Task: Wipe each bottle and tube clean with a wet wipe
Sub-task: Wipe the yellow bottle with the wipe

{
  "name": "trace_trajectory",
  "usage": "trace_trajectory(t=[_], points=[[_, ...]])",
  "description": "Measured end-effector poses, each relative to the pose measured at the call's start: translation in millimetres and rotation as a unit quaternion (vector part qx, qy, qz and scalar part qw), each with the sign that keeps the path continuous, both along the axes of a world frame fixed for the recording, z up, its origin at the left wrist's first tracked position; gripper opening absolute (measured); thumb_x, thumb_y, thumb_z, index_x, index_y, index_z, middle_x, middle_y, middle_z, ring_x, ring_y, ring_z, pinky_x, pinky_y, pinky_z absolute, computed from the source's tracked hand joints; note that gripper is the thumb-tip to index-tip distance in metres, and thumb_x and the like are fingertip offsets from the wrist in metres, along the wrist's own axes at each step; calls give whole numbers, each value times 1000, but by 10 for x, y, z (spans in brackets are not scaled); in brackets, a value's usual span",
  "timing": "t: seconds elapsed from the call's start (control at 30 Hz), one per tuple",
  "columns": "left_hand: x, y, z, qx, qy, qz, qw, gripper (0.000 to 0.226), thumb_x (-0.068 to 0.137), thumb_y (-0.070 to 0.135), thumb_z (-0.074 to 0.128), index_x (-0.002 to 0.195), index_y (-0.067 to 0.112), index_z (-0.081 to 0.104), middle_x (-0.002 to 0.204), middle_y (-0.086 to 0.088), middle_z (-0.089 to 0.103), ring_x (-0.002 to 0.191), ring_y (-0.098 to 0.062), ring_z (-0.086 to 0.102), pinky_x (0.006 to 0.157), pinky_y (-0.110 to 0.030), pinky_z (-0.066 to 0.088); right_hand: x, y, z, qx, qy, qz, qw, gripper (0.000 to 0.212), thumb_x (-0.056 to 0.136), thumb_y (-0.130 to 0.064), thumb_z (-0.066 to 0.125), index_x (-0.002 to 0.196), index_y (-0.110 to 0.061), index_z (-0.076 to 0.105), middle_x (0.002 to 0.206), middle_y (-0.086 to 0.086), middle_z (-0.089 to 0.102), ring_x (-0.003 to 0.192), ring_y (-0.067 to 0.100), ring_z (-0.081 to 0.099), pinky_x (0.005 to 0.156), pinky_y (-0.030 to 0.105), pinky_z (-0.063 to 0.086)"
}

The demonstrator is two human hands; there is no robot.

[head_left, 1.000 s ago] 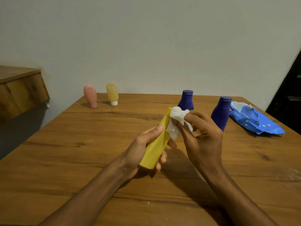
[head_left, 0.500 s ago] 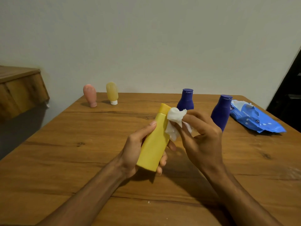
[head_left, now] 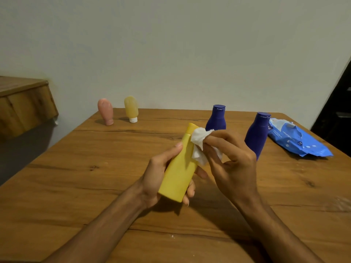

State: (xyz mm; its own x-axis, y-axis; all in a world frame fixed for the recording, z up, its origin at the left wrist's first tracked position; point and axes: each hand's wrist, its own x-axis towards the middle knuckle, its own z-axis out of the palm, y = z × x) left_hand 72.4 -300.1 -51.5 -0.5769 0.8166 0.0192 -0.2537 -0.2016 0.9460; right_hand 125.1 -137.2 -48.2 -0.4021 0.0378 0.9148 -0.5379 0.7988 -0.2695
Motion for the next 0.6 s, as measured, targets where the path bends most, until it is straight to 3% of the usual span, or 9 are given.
trace_trajectory(t=[0.13, 0.27, 0.4, 0.47, 0.53, 0.6], points=[[-8, 10, -22, -25, 36, 4, 999, 58, 88, 55, 44, 117, 6, 54, 99, -26, 67, 56, -29, 59, 50, -32, 50, 5, 13, -7, -6, 3, -33, 999, 17, 87, -23, 59, 103, -18, 61, 101, -4, 58, 91, 16, 58, 66, 42, 51], [10, -9, 6, 35, -6, -14, 999, 38, 90, 52, 42, 101, 25, 67, 96, -24, 64, 57, -29, 58, 50, -33, 50, 15, 26, -7, -44, 0, -66, 997, 21, 85, -22, 60, 97, -7, 68, 95, 4, 64, 86, 19, 59, 65, 44, 51], [-1, -18, -8, 22, 0, -14, 1000, 45, 88, 54, 42, 112, 20, 60, 96, -24, 66, 56, -28, 58, 50, -33, 50, 19, 1, -14, -8, -1, -46, 999, 21, 85, -20, 61, 99, -6, 68, 98, 6, 63, 89, 19, 60, 67, 41, 53], [3, -16, -2, 19, 6, -21, 1000, 41, 89, 54, 42, 107, 23, 62, 95, -24, 66, 56, -29, 58, 51, -33, 50, 17, 15, -11, -37, -1, -55, 998, 15, 85, -14, 66, 98, -8, 68, 98, 3, 63, 90, 19, 60, 67, 42, 51], [-4, -37, 8, 12, 11, -37, 999, 39, 90, 54, 42, 107, 26, 65, 96, -24, 65, 57, -29, 57, 51, -33, 51, 18, 26, 24, -99, -9, -45, 994, 12, 85, -8, 69, 97, -8, 69, 97, 2, 64, 88, 17, 60, 68, 36, 50], [-32, -56, 0, -13, 22, -59, 998, 47, 92, 53, 43, 122, 21, 58, 98, -26, 65, 58, -28, 57, 51, -33, 50, 29, 25, 81, -149, -30, -12, 988, 13, 86, -8, 67, 99, -12, 69, 95, 2, 64, 87, 9, 59, 70, 20, 47]])
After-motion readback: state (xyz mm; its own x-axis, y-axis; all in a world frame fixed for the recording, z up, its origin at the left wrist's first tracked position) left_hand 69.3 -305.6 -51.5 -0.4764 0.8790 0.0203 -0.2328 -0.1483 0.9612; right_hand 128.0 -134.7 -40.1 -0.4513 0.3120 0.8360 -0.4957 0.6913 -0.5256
